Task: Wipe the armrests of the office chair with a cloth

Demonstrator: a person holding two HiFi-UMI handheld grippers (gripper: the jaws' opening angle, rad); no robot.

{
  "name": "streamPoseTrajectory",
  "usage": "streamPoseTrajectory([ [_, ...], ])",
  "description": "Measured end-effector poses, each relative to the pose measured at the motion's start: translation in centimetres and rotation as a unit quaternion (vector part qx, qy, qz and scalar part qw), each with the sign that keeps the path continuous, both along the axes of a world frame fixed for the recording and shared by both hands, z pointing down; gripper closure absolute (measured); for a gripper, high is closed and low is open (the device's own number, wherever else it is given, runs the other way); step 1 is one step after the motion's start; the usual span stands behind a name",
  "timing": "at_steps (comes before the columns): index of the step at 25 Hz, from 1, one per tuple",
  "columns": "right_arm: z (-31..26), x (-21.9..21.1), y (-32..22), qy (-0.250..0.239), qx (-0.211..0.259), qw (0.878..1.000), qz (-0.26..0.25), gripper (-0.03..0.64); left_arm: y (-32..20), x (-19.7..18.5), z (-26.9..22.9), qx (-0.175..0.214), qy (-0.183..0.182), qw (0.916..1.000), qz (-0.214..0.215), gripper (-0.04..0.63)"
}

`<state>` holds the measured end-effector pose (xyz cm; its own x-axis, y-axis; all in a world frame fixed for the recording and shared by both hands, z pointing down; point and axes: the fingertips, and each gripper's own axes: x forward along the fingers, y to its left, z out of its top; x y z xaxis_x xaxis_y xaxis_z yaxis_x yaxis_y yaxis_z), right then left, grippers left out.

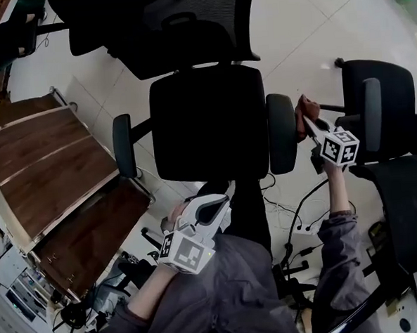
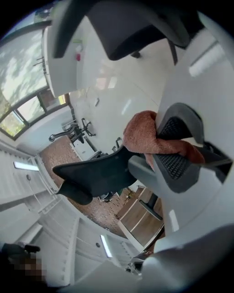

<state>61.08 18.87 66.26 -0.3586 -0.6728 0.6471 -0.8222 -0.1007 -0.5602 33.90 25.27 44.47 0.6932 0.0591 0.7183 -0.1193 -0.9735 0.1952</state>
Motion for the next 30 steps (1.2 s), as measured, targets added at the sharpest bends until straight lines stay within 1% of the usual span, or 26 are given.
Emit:
streamPoseTrajectory([
  [3,3.3,-1.8,1.4,-0.074,-0.013,0.997,0.006,0.572,0.2,0.8,1.1,-0.014,0.004,0.9999,0.003,0.580],
  [5,6.0,-3.2,1.8,-0.094,-0.025,0.995,0.002,0.572,0.3,1.0,2.0,-0.024,0.004,0.9997,0.002,0.580],
  [7,8.9,-4.0,1.9,-0.091,-0.045,0.995,0.000,0.572,0.5,1.0,3.0,-0.034,0.003,0.9994,-0.001,0.580],
  [10,13.2,-3.7,1.6,-0.084,-0.069,0.994,0.011,0.572,0.7,0.7,4.4,-0.048,0.001,0.9988,-0.010,0.580],
  [14,18.5,-3.5,1.8,-0.058,-0.121,0.991,-0.007,0.572,0.8,-0.2,6.1,-0.062,-0.004,0.9977,-0.028,0.580],
  [16,19.7,-3.7,1.6,-0.056,-0.134,0.989,-0.007,0.572,0.8,-0.7,6.6,-0.065,-0.007,0.9973,-0.033,0.580],
  [19,19.4,-4.1,1.2,-0.059,-0.138,0.989,-0.005,0.572,0.7,-1.2,7.0,-0.066,-0.008,0.9971,-0.038,0.580],
  [22,17.9,-4.0,1.8,-0.066,-0.123,0.990,0.000,0.572,0.4,-1.3,6.6,-0.060,-0.001,0.9974,-0.040,0.580],
  [27,9.2,-4.1,2.0,-0.093,-0.052,0.994,0.010,0.572,-0.1,-0.5,5.1,-0.043,0.020,0.9983,-0.035,0.580],
  [30,4.7,-3.5,3.0,-0.086,-0.025,0.996,0.014,0.572,-0.4,-0.2,4.1,-0.032,0.030,0.9986,-0.029,0.580],
])
